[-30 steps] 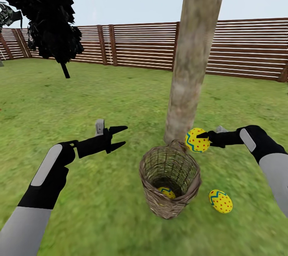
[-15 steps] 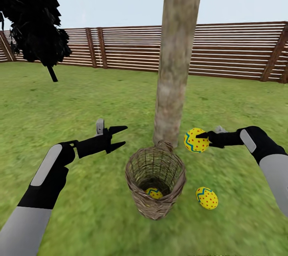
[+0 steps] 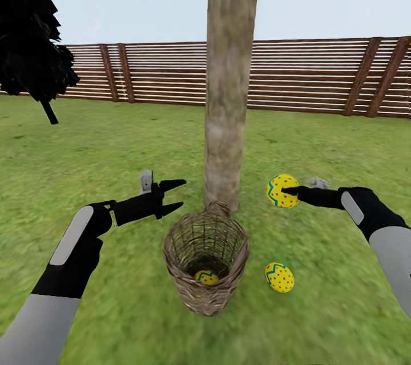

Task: Take the three Easter eggs out of the wicker basket on the lawn in the garden, then place them on the lawn next to a single tree (choose any tree) so that all three eggs are next to the same tree and none are left in the basket.

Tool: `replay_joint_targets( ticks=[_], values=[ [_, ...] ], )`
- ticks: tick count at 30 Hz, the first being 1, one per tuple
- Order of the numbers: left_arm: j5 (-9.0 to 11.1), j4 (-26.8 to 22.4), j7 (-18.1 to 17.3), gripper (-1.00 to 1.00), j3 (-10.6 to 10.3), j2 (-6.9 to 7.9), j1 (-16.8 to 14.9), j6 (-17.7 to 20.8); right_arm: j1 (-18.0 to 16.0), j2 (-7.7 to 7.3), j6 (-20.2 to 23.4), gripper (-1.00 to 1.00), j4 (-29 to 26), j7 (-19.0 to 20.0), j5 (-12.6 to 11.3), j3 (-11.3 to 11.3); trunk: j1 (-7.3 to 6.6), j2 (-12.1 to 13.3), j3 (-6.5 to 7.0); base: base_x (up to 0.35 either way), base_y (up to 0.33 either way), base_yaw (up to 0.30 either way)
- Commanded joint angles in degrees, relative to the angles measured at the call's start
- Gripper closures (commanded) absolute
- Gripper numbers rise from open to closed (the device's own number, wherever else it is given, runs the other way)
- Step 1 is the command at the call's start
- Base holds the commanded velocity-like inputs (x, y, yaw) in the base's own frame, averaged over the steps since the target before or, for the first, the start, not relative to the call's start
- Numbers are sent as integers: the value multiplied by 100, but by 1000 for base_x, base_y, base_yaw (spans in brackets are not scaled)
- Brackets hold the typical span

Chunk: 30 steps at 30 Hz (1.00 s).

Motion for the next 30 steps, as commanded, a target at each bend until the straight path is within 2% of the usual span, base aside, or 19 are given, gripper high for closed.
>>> replay_joint_targets(
  ticks=[1,3,5,6,7,8,10,12,14,17,19,24,27,30],
  values=[
    [58,-4,56,-100,-2,4,-3,0,5,-8,-7,100,-2,-15,-34,34,-1,-2,2,0,0,-208],
    [68,-4,56,-100,7,31,-3,0,14,4,-243,100,2,-192,-15,38,-1,-2,16,0,0,-208],
    [78,0,56,-100,13,54,-3,0,117,25,-860,100,1,-960,0,52,-1,-2,31,0,0,-208],
    [76,3,56,-100,12,50,-3,0,188,31,-1201,100,-2,-1534,20,63,-1,-2,38,0,0,-208],
    [66,4,59,-100,7,33,-3,0,258,38,-1543,100,-2,-1952,87,69,-1,-2,46,0,0,-208],
    [61,5,58,-100,4,24,-3,-4,348,41,-1902,100,-2,-2151,242,72,-1,-2,53,0,0,-208],
    [57,5,56,-100,-1,25,-3,-1,532,43,-2506,100,-2,-2285,464,71,-1,-2,67,0,0,-208],
    [57,3,60,-100,-1,49,-3,0,783,51,-3292,100,4,-2402,518,76,-1,-2,82,0,0,-208],
    [57,3,64,-100,-5,48,-3,0,923,85,-3599,100,43,-2481,673,86,-1,-2,96,0,0,-206],
    [54,5,64,-100,-7,36,-3,0,1007,248,-4152,100,396,-2507,1200,83,-1,-2,116,0,0,-184],
    [55,4,65,-100,-11,21,-3,0,1023,447,-4675,100,844,-2513,1298,80,-1,-2,122,0,0,-61],
    [57,5,65,-100,-16,10,-3,0,1028,652,-5255,100,1437,-2510,1684,80,-1,-2,124,0,0,-6],
    [57,5,65,-100,-16,9,-3,0,1034,675,-5725,100,1698,-2515,1719,80,-1,-2,124,0,0,0],
    [57,5,65,-100,-16,9,-3,0,1035,680,-5824,100,1806,-2526,1705,80,-1,-2,124,0,0,0]
  ],
)
